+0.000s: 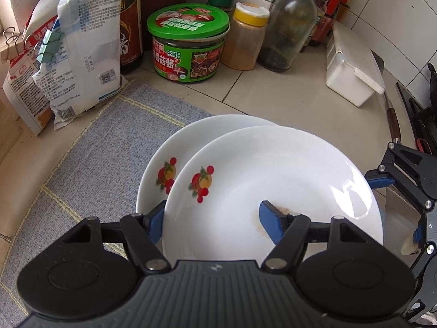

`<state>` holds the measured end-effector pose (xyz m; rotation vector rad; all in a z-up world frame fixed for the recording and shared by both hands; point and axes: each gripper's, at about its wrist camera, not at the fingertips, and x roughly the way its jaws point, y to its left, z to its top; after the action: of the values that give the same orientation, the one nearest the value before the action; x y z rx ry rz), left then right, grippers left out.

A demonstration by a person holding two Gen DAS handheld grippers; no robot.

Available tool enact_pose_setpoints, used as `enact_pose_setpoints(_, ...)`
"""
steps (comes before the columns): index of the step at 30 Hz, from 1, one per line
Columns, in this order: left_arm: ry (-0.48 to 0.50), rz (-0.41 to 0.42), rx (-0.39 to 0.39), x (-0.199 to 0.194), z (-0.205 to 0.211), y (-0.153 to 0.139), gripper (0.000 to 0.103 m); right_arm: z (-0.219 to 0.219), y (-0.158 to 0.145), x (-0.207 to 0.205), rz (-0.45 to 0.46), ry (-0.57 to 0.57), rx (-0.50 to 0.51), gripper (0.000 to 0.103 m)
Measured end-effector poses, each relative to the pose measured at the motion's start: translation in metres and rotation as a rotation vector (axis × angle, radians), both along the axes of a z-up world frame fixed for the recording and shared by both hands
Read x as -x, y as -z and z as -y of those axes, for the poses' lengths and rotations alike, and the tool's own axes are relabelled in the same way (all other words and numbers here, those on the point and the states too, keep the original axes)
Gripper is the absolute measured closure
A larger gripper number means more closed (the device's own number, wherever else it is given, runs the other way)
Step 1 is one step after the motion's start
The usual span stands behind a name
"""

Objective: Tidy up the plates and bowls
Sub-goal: 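Lower the stained plate onto the stack and open both tools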

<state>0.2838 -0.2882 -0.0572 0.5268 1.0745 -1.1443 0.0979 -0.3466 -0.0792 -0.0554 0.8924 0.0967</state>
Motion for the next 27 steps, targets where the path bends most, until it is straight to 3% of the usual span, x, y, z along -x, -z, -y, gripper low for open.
enact_pose_setpoints(27, 0.030, 0.083, -0.018, 0.0066, 0.0038, -0.0034, 0.028, 0.0024, -0.0085, 0.0063, 0.004, 0.020, -0.015, 0.000)
